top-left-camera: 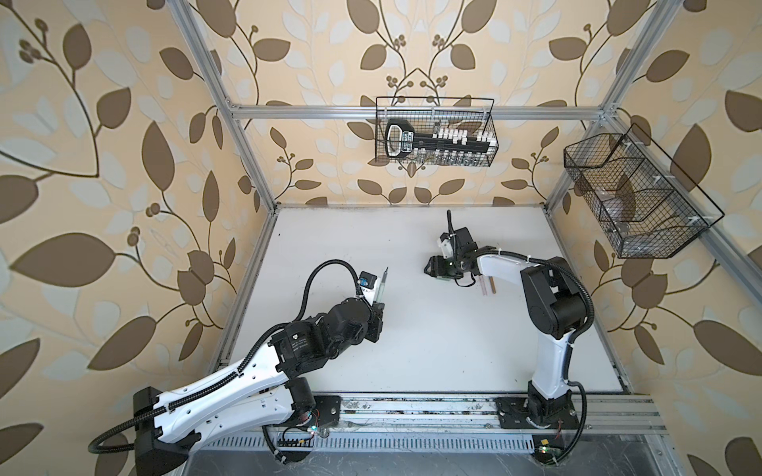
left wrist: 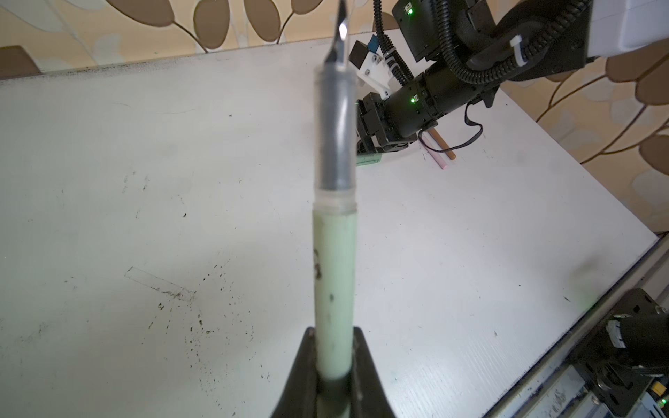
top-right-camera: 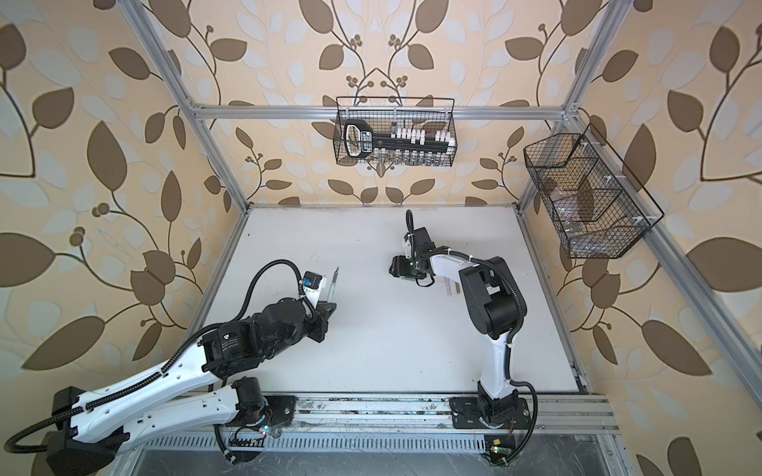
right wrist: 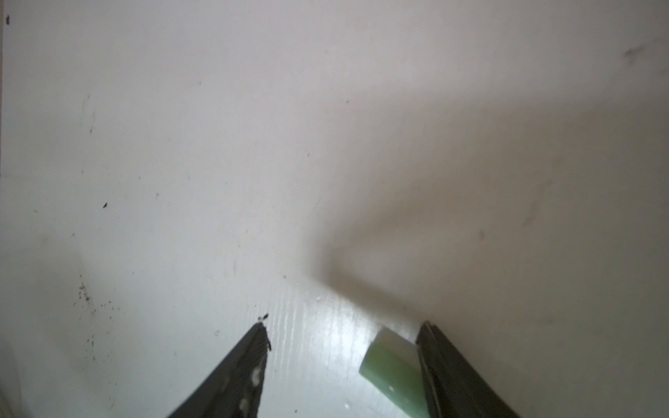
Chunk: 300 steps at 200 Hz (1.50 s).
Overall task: Insert the pens into the pen caps
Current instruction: 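Move the right gripper over the green pen cap on the table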
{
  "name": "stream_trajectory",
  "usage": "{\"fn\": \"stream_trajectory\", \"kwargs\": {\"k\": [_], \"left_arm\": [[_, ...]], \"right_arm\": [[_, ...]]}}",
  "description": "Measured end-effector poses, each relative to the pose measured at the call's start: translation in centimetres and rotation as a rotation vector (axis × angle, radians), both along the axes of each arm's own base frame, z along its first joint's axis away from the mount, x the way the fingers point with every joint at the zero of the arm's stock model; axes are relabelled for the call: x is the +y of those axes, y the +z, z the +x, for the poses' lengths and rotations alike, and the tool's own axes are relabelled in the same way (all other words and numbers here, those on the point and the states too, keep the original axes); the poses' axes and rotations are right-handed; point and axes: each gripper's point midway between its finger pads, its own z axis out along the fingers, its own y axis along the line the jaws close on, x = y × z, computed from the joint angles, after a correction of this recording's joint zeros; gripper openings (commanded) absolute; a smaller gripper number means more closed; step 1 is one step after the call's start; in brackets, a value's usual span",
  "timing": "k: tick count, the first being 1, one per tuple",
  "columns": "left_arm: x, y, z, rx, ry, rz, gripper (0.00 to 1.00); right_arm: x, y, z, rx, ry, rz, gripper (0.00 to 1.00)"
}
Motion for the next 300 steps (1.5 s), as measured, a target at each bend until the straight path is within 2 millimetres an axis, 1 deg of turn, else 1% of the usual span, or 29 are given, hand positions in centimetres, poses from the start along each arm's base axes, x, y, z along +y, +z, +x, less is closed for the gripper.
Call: {"fn": "stream_trajectory", "kwargs": {"k": [74,103,125,137,149,172,190,199,208,224,252,279,300], "left_arm": [[-0.3,-0.4,0.2,0.002,-0.005,0.021,0.1],[-0.7,-0.1,0.7,-0.013,-0.003,0.028,0.08],[-1.1,0.4,1.3,-0.031,0.014,0.025,0.08],[-1.2,0.6,1.7,-0.041,0.026,0.023,0.08],[-1.5,0.7,2.0,-0.047,0.033,0.02,0.08],[-2.1,0.8,2.6,-0.054,0.043,0.015,0.08],[-2.5,0.8,3.1,-0.057,0.055,0.018,0.08],[-2.7,0.8,3.3,-0.058,0.058,0.017,0.08],[-2.9,1.0,3.4,-0.059,0.06,0.016,0.08],[-3.1,1.4,3.7,-0.065,0.068,0.013,0.08],[-3.3,2.1,4.1,-0.078,0.081,0.002,0.08],[-3.4,2.1,4.2,-0.077,0.081,0.003,0.07],[-3.2,1.9,4.1,-0.072,0.08,0.012,0.07]], "right_arm": [[1.8,-0.1,-2.0,0.035,0.087,0.003,0.64],[1.9,0.0,-3.7,0.064,0.118,-0.017,0.63],[1.4,0.5,-5.4,0.083,0.137,-0.029,0.62],[1.3,1.2,-6.0,0.082,0.145,-0.031,0.62],[1.1,2.6,-6.4,0.061,0.152,-0.026,0.62],[1.0,6.3,-6.8,-0.016,0.159,-0.002,0.62],[0.5,9.4,-6.8,-0.093,0.148,-0.01,0.62],[0.0,10.4,-6.9,-0.123,0.14,-0.024,0.63],[-0.4,10.9,-6.8,-0.142,0.132,-0.043,0.63],[-1.2,10.7,-6.8,-0.144,0.119,-0.087,0.63],[-2.6,8.9,-6.4,-0.095,0.099,-0.216,0.62],[-2.6,8.5,-4.9,-0.092,0.105,-0.322,0.62],[-2.3,8.4,-4.0,-0.089,0.118,-0.362,0.6]]}}
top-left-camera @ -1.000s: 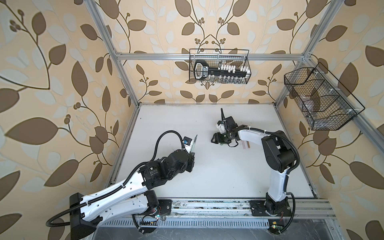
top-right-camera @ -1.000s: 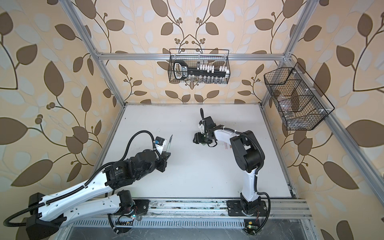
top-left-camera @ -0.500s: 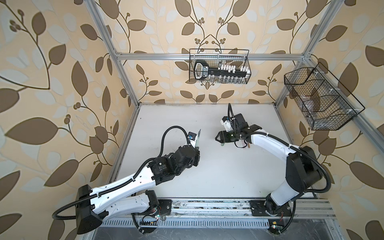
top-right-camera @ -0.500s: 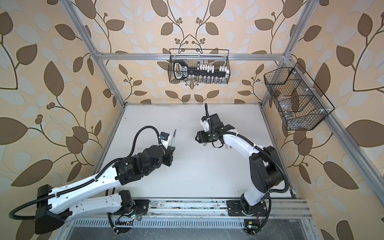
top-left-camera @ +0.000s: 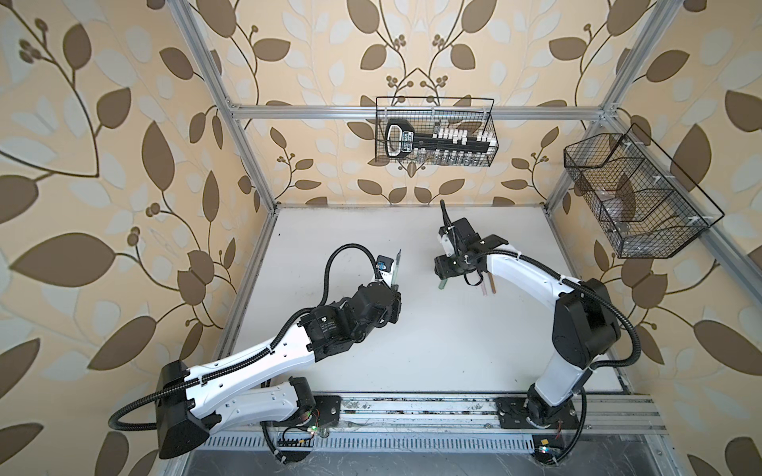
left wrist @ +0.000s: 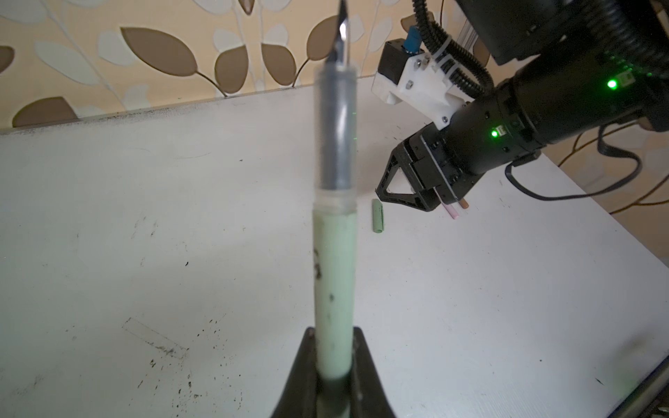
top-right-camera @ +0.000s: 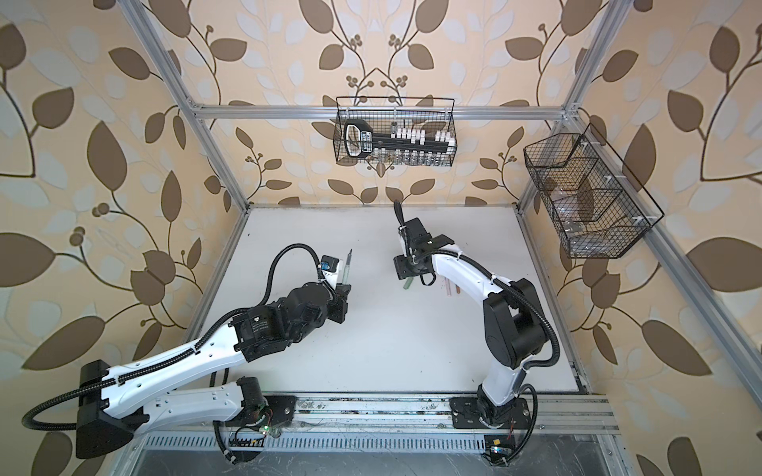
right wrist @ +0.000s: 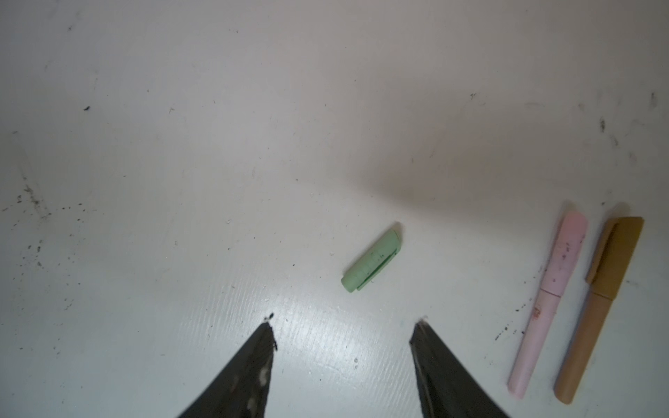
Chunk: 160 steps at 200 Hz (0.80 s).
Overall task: Insert the pens into the pen caps
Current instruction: 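Move the right gripper over the green pen cap on the table, then lower the right gripper and close it on the green cap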
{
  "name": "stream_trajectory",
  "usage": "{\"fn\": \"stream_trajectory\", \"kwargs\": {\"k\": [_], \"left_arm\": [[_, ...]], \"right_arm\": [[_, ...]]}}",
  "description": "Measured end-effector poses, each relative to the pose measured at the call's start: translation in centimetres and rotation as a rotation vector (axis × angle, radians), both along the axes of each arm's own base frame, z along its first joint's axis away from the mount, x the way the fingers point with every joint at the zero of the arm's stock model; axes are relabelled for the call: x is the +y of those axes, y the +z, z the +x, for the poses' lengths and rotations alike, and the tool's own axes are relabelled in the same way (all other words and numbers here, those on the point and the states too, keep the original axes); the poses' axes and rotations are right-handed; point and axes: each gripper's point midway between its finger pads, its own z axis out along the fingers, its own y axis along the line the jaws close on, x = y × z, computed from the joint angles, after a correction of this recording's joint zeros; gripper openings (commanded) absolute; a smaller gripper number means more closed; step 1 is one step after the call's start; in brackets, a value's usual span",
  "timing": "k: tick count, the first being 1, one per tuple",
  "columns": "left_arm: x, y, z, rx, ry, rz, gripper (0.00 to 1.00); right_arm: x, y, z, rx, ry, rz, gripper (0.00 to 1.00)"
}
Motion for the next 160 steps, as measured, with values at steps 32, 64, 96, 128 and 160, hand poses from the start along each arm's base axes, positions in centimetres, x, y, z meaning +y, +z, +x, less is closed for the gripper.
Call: {"fn": "stream_trajectory", "kwargs": {"k": [32,64,96,128,160], "left_arm": [[0.5,0.1,-0.3,0.003,0.001,-0.002,0.09],[1.4,0.7,-0.9,-0.012,0.004,-0.033,0.09],[1.9,-0.4,-1.2,-0.002,0.005,-0.018,0.1],[2.1,-1.4,-1.4,0.009,0.004,0.0,0.1],[2.3,-1.4,-1.5,0.008,0.003,-0.003,0.11]], "right_arm": [[0.4,-1.7,0.6,0.041,0.004,-0.039,0.58],[0.3,-3.7,-0.1,0.099,-0.007,-0.046,0.57],[-0.1,-6.2,-1.7,0.155,-0.048,-0.027,0.56],[-0.7,-7.7,-2.4,0.185,-0.092,-0.009,0.54],[-1.3,-7.7,-0.9,0.159,-0.141,0.028,0.52]]}}
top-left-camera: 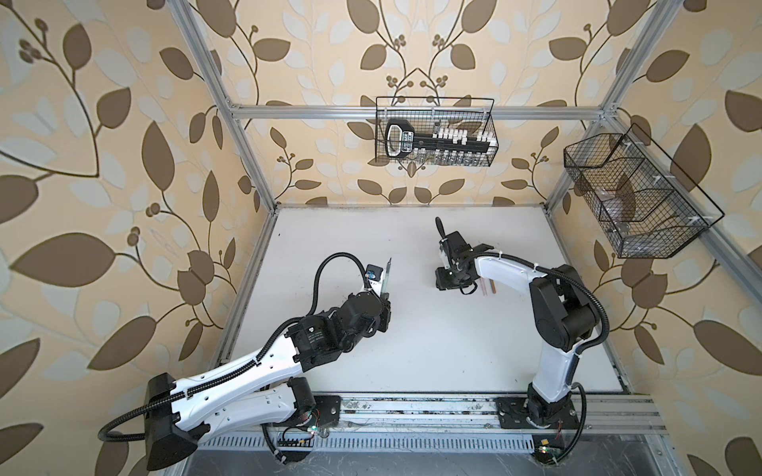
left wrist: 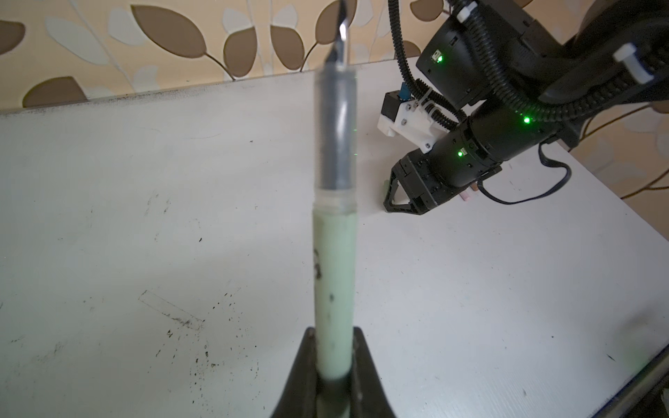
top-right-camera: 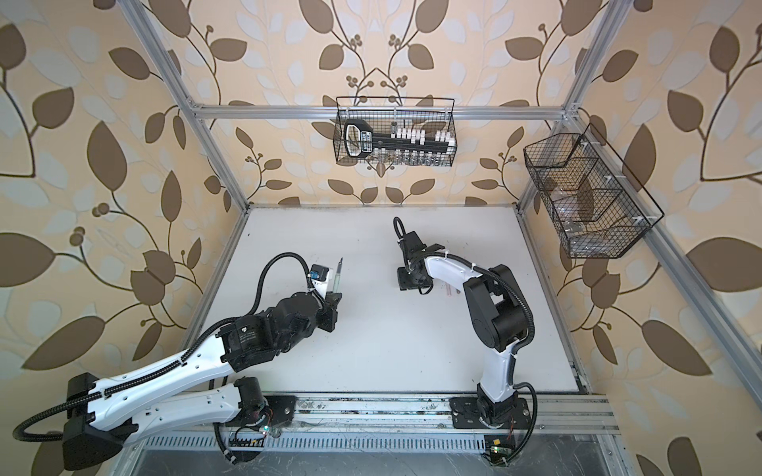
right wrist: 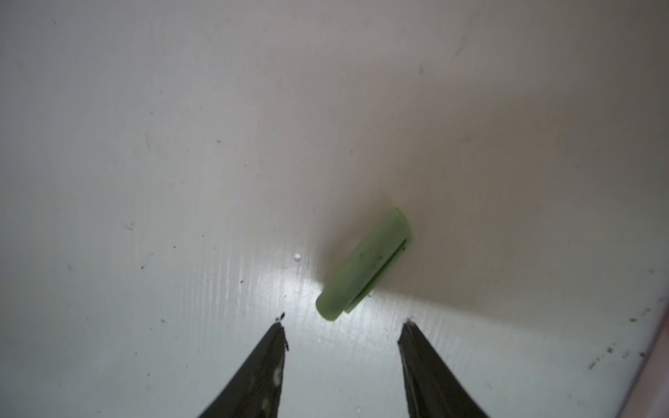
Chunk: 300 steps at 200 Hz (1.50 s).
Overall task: Insert the pens into the pen caps
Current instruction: 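Lower the right gripper and close it on the green cap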
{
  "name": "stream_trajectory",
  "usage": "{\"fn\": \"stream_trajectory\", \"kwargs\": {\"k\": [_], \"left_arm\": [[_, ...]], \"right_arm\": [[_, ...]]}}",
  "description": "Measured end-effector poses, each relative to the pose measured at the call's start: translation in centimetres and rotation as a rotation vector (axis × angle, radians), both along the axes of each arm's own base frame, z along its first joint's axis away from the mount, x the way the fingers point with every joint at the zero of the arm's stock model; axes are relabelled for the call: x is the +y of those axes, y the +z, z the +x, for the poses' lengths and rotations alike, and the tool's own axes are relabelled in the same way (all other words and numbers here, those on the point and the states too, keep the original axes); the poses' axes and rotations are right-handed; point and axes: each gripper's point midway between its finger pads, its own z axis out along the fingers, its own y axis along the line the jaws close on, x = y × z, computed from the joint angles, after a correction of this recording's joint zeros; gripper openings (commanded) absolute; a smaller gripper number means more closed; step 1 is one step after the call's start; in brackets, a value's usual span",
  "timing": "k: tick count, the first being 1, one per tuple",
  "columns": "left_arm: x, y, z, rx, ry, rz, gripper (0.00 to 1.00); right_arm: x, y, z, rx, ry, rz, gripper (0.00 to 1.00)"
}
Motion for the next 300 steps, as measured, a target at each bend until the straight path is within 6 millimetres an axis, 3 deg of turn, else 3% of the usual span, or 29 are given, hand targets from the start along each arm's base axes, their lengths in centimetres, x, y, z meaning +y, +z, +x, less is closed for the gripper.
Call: {"fn": "stream_trajectory", "kwargs": {"k": [49,93,125,182,259,300], "left_arm": [[0.0,0.0,0.0,-0.002,-0.003,0.002,0.11],[0.2,-0.6,-0.1,0.001,-0.009,0.024,0.12],[0.2,-0.6,-0.1,-0.003,-0.012,0.026,0.12],[0.5,-1.2,-0.4,-0.001,-0.013,0.028,0.12],[0.3,-1.6,-0.6,0.004,-0.026,0.019,0.12],[0.1,-1.5,-0.6,0.005,-0.035,0.011,0.1]], "right_arm": [[0.2,-1.8,0.3,0.029,-0.02,-0.005,0.51],[1.4,-1.7,1.0,0.022,-0.008,0.01,0.5],[1.8,-1.7,1.5,0.022,-0.004,0.01,0.44],[1.1,-1.9,1.7,0.044,0.008,-0.066,0.34],[0.8,-2.0,2.7,0.051,0.02,-0.133,0.37],[0.9,-2.1,2.9,0.046,0.027,-0.151,0.28]]}}
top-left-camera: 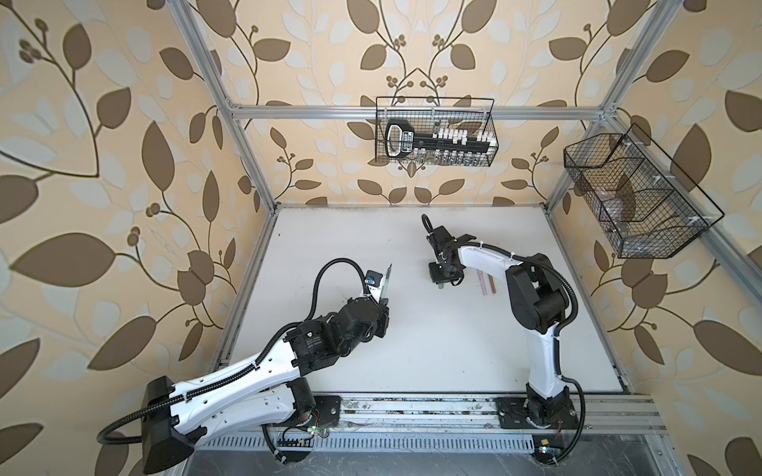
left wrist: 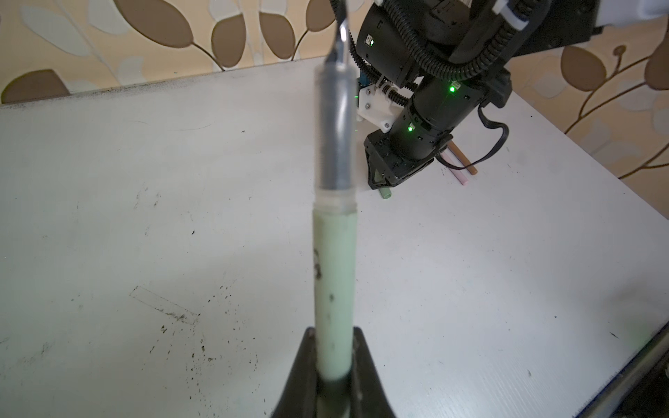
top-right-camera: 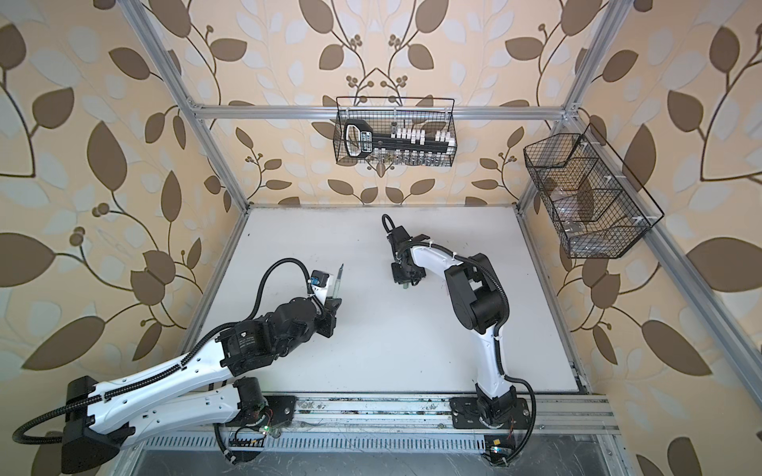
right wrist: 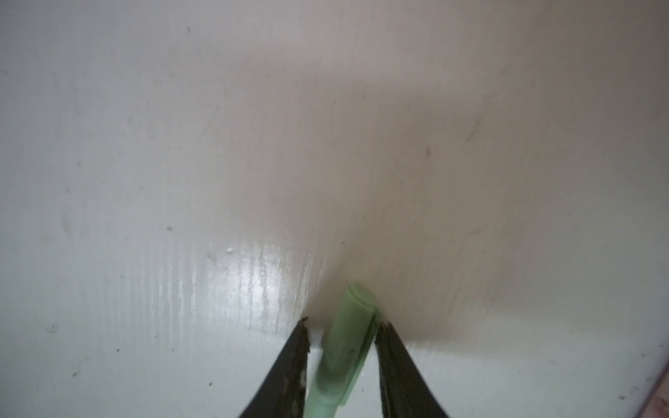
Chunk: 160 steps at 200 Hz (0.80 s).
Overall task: Insert the pens into the pen caps
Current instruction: 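Lower the right gripper and close it on the green cap, then lift the green cap with the right gripper toward the upright pen in the left gripper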
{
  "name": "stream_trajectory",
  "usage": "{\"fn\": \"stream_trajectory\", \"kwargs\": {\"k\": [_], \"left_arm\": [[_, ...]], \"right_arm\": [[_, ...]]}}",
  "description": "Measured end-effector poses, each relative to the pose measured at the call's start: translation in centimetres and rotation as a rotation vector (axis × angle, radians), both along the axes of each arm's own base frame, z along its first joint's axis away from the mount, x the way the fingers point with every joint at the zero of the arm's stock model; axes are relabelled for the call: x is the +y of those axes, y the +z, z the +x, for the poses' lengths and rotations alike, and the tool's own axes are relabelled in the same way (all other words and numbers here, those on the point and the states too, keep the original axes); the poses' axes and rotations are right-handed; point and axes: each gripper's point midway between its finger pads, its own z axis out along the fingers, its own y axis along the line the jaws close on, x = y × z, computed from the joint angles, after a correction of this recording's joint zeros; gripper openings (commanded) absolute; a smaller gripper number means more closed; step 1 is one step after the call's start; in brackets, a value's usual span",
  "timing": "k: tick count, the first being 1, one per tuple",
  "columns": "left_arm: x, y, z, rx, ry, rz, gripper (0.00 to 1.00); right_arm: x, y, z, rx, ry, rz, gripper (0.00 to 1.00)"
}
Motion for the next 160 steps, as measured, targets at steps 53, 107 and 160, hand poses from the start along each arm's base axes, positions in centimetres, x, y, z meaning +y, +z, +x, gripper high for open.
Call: {"fn": "stream_trajectory", "kwargs": {"k": [53,107,160], "left_arm": [[-0.2,0.1,0.0,-0.005,-0.008,-0.008,0.1],[-0.6,0.2,-0.1,-0.008,-0.033,-0.008,0.1],[-1.2,-0.2,-0.1,0.0,-0.053,-0.013,0.1]], "right_arm": [[0.2,0.1,-0.1,-0.009,0.015,-0.015,0.21],[-0.4,0.3,-1.1,0.0,0.046,-0.031,0.13],[-0.2,2.0,-2.3,-0.01,0.068,0.016,0.1]]}}
